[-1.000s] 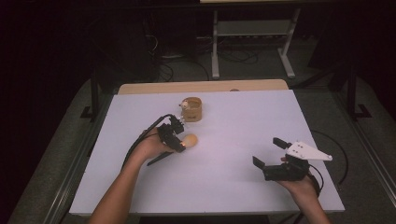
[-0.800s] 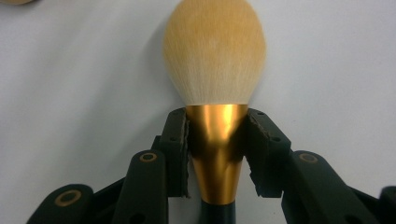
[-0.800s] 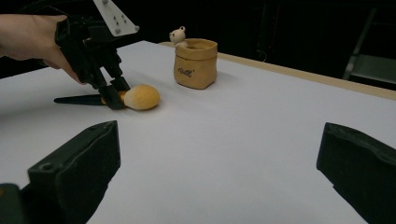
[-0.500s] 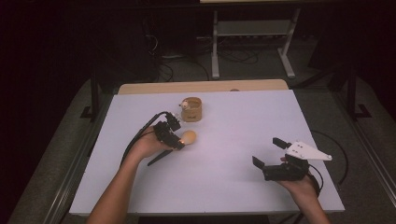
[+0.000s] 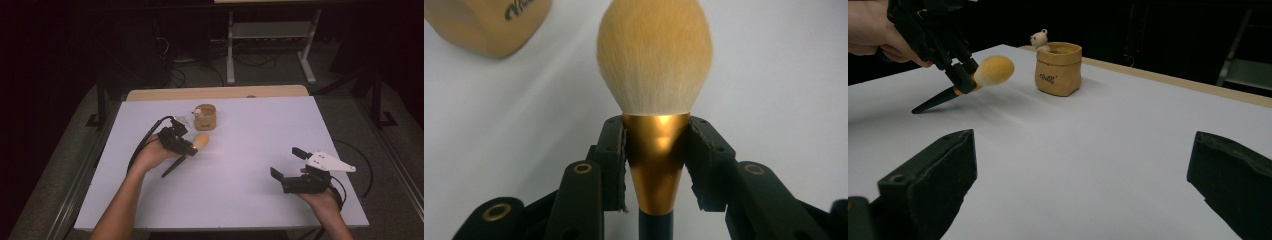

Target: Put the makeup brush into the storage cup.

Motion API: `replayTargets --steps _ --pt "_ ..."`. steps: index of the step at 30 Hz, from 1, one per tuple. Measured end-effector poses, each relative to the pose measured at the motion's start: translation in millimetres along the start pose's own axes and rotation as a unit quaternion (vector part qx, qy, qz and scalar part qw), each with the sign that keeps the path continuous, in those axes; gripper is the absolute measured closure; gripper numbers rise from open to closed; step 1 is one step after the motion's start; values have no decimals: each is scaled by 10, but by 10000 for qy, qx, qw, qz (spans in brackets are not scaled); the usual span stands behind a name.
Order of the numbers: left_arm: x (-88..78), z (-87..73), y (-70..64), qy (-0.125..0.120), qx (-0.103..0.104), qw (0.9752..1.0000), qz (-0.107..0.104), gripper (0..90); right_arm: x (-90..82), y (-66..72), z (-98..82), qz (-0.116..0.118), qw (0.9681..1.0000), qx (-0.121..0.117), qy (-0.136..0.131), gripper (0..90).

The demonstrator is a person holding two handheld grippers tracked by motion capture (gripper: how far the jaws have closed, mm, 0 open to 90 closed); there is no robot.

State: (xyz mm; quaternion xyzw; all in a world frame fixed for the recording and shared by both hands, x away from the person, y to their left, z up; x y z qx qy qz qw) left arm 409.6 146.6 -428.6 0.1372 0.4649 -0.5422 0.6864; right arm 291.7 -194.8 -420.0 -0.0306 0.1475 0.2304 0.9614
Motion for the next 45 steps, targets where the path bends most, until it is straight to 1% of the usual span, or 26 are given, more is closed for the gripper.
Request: replayTargets --steps 3,5,6,7,9,11,12,13,14,15,16,17,18,20,26,28,30,32,33,35,37,39,40,41,44,45 --pt "-38 10 -19 -172 -23 9998 -35 625 5 -1 -3 -8 10000 -29 -1 0" --pt "-51 12 -21 -217 2 9998 -28 625 5 -1 -3 -8 10000 -29 -1 0" --pt "-77 15 -33 -292 44 9996 -37 625 6 3 -3 -1 10000 -26 2 0" --pt "-87 12 -34 -280 68 9996 -40 625 5 3 -4 -1 10000 -26 3 0" --pt "-93 12 -39 -331 33 9994 -24 625 -1 2 -4 -2 10000 -22 3 0" --pt "-116 3 -33 -321 82 9994 -16 625 -3 2 -4 -2 10000 -14 1 0" --pt "-118 7 -42 -428 15 9991 -22 625 -3 1 -3 -2 10000 -14 1 0" --pt "-118 7 -42 -428 15 9991 -22 625 -3 1 -3 -2 10000 -14 1 0" --pt "-142 11 -46 -556 19 9984 -56 625 -2 0 -3 -2 10000 -16 0 0" --pt "-142 11 -46 -556 19 9984 -56 625 -2 0 -3 -2 10000 -16 0 0" --pt "-177 9 -46 -552 83 9984 -67 625 8 3 -6 -2 10000 -22 -3 0" --pt "-186 10 -51 -574 76 9983 -73 625 9 5 -8 -1 10000 -27 6 0" --pt "-190 19 -60 -670 54 9977 -88 625 10 7 -11 2 10000 -32 19 0" --pt "-211 28 -75 -756 52 9971 -108 625 12 14 -17 14 10000 -15 29 0" --pt "-271 56 -111 -966 147 9951 -122 624 21 21 -33 17 10000 -14 39 0" --pt "-291 68 -122 -1069 169 9941 -113 625 26 14 -41 -6 10000 -57 27 0" --pt "-320 72 -127 -1104 242 9936 -88 625 28 18 -53 -9 10000 -14 44 0" --pt "-346 85 -136 -1202 264 9924 -86 624 36 16 -71 -18 10000 -19 58 0" --pt "-359 91 -138 -1255 273 9917 -92 625 40 10 -82 -26 10000 -69 54 0" --pt "-381 99 -140 -1353 303 9903 -112 625 37 11 -96 -32 10000 -51 78 0" --pt "-399 105 -151 -1451 282 9889 -119 624 31 6 -103 -36 10000 -8 74 0" --pt "-420 113 -148 -1522 354 9876 -119 624 29 -2 -107 -50 10000 1 64 0" --pt "-423 118 -155 -1604 332 9864 -132 625 30 -8 -113 -61 10000 -8 73 0" --pt "-436 119 -151 -1607 389 9862 -100 625 29 -6 -119 -54 9999 23 98 0" --pt "-451 125 -157 -1787 456 9827 -159 624 34 -12 -126 -62 9999 0 93 0" --pt "-451 125 -157 -1787 456 9827 -159 625 34 -12 -126 -62 9999 0 93 0"
Point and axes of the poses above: each handheld gripper's, and its own axes: x roughly forward along the jaws, z roughly out of its top, y roughly to its left, the point moved 5 cm from there along x, roughly forward along the jaws, and after that the axes turned 13 degrees about -z, right-handed, at the moved point
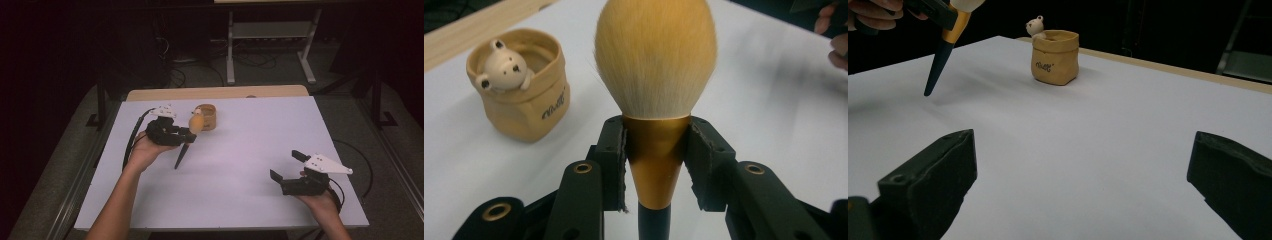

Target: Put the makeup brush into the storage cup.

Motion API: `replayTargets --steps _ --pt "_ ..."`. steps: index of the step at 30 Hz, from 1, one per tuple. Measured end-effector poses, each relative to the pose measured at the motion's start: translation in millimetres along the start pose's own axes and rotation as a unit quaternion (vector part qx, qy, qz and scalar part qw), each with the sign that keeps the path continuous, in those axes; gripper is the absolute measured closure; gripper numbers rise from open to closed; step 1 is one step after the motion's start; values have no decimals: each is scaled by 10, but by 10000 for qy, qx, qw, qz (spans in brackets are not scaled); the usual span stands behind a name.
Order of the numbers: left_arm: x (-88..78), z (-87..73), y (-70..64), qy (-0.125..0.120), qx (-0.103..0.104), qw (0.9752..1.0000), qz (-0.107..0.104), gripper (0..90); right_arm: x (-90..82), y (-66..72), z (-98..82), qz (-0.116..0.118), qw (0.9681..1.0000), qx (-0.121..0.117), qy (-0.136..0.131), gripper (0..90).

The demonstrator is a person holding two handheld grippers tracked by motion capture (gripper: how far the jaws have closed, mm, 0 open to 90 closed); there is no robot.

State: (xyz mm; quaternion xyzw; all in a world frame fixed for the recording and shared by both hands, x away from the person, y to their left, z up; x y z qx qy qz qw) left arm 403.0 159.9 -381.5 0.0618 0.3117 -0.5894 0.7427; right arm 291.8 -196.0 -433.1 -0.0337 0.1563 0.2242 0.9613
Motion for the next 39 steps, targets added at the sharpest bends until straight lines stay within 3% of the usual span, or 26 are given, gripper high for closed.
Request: replayTargets --steps 2,10,15,28,39 --pt "-6 8 4 -245 25 9997 -81 624 -7 -3 -8 -13 10000 39 24 0" --pt "-30 40 4 -688 165 9975 -68 625 -2 -16 -11 -25 10000 32 0 0" --pt "-69 62 6 -986 233 9949 -35 625 -11 -19 -8 -33 10000 44 -7 0" --pt "-100 122 -1 -1346 335 9903 109 624 -17 -32 11 -52 10000 31 -49 0" --pt "-69 197 74 -1374 346 9899 90 624 -24 -25 26 -53 9999 39 -81 0"
Point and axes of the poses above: each handheld gripper's, and its own axes: x roughly forward along the jaws, z roughly out of its top, y roughly to its left, the point moved 5 cm from there along x, roughly forward along the jaws, and after that the axes turned 13 degrees about -z, right-handed, at the moved point
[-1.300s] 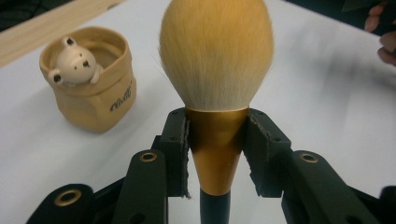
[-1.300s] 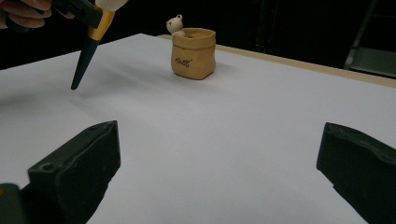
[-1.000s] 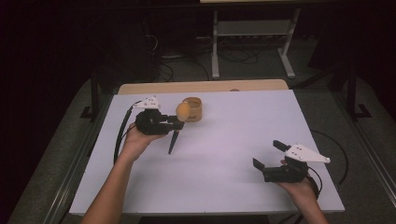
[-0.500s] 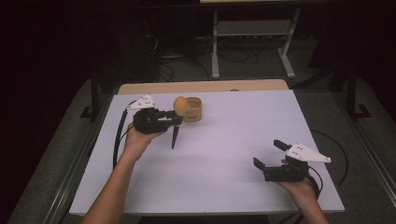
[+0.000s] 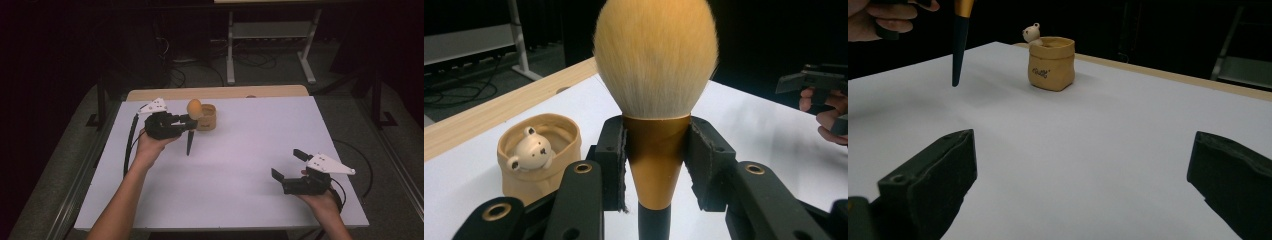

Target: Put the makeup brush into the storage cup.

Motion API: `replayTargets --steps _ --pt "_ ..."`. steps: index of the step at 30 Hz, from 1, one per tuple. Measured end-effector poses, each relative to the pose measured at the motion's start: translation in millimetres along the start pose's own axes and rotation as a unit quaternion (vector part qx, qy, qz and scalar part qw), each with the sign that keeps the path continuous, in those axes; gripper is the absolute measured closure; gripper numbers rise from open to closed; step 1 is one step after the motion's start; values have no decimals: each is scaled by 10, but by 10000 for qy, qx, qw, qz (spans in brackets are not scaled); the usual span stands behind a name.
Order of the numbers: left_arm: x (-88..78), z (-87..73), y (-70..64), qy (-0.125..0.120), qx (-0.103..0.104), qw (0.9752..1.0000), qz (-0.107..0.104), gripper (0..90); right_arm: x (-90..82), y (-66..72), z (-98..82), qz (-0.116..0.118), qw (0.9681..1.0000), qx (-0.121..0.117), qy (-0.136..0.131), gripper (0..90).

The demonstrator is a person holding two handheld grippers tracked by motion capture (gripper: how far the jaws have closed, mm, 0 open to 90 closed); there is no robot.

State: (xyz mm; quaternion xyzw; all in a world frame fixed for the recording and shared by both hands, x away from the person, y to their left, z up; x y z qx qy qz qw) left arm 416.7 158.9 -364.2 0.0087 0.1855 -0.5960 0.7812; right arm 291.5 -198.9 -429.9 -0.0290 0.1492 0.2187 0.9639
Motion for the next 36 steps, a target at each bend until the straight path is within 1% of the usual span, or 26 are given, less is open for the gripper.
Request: replayTargets --steps 1,2,10,11,13,14,15,24,27,28,31,34,36 --pt "0 0 0 0 0 10000 0 624 0 0 0 0 10000 0 0 0" --pt "21 30 5 -53 -29 10000 -26 624 -2 -2 2 -8 10000 4 -4 0" --pt "97 101 52 -47 33 10000 -39 624 0 4 5 -8 10000 -15 -22 0" --pt "109 112 60 -90 38 9999 -47 624 -4 7 6 -4 10000 -7 -26 0" --pt "121 131 81 -88 52 9999 -41 624 -10 5 7 2 10000 -1 -37 0" --pt "134 144 83 -135 16 9999 -31 624 -10 4 8 1 10000 6 -37 0" --pt "136 155 95 -111 52 9999 -30 624 -12 4 8 2 10000 9 -39 0" --pt "179 238 144 -198 105 9997 -33 624 -25 -1 14 -22 10000 22 -49 0" --pt "192 261 172 -226 110 9997 -41 624 -26 -9 16 -32 10000 -6 -78 0" --pt "202 269 178 -266 83 9996 -43 624 -26 -8 17 -27 10000 8 -76 0" --pt "220 287 205 -250 115 9996 -41 624 -23 -3 9 -26 10000 61 -45 0" --pt "242 319 215 -295 126 9995 -56 623 -32 2 9 -20 10000 47 -42 0" --pt "255 344 224 -257 150 9995 -50 624 -35 -1 10 -23 10000 50 -49 0"
Point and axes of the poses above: each handheld gripper's, and its own axes: x roughly forward along the jaws, z roughly out of its top, y roughly to its left, the point moved 5 cm from there along x, roughly forward along the jaws, and after that the axes turned 13 degrees about -z, right-handed, at the moved point
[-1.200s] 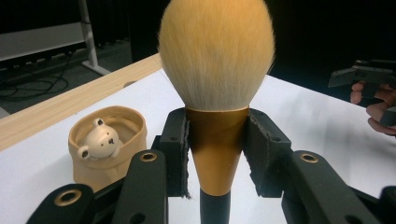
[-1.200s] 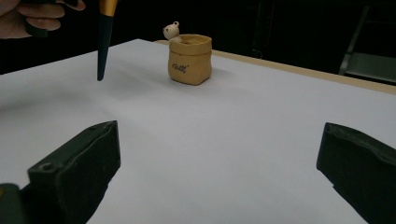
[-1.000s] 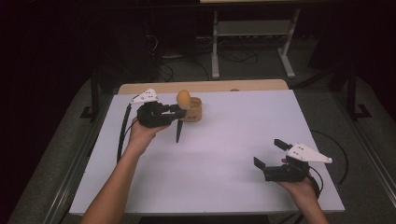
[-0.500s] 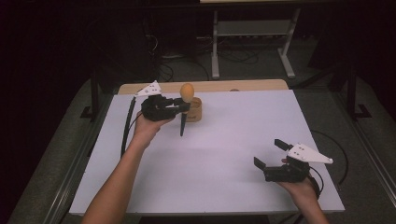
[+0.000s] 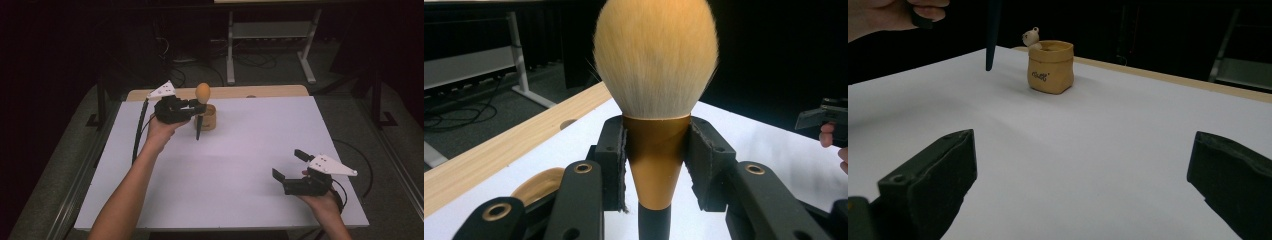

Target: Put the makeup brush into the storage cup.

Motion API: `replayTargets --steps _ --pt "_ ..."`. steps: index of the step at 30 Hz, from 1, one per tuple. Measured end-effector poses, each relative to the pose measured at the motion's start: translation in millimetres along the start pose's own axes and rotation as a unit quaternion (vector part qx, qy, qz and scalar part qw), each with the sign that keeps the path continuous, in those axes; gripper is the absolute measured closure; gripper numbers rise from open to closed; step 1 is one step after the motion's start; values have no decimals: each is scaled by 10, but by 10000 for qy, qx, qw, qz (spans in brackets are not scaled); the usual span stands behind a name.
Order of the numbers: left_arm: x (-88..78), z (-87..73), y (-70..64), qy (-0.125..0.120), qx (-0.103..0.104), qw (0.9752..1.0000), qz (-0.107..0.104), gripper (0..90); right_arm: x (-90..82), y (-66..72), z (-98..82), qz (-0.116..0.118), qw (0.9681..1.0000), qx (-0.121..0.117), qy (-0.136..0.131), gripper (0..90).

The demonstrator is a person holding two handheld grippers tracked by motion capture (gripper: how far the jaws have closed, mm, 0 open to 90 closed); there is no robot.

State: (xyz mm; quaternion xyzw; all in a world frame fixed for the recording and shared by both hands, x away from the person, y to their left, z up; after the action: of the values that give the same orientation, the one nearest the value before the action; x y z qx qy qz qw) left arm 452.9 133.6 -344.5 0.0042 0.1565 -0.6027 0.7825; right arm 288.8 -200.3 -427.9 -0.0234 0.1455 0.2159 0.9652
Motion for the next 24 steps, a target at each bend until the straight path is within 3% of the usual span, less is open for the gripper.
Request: replayTargets --steps 24 --pt "143 145 143 74 133 9999 59 623 4 2 2 -23 10000 0 2 0"
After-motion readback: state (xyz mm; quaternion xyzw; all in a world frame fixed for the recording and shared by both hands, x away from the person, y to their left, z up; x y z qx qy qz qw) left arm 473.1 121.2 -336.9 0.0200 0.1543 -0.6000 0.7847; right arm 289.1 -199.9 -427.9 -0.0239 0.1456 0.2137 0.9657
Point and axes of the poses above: each handheld gripper's, and its own axes: x roughly forward along the jaws, z roughly out of its top, y roughly to its left, the point moved 5 cm from there along x, roughly forward along the jaws, and after that the axes turned 13 degrees about -z, right-handed, at the moved point
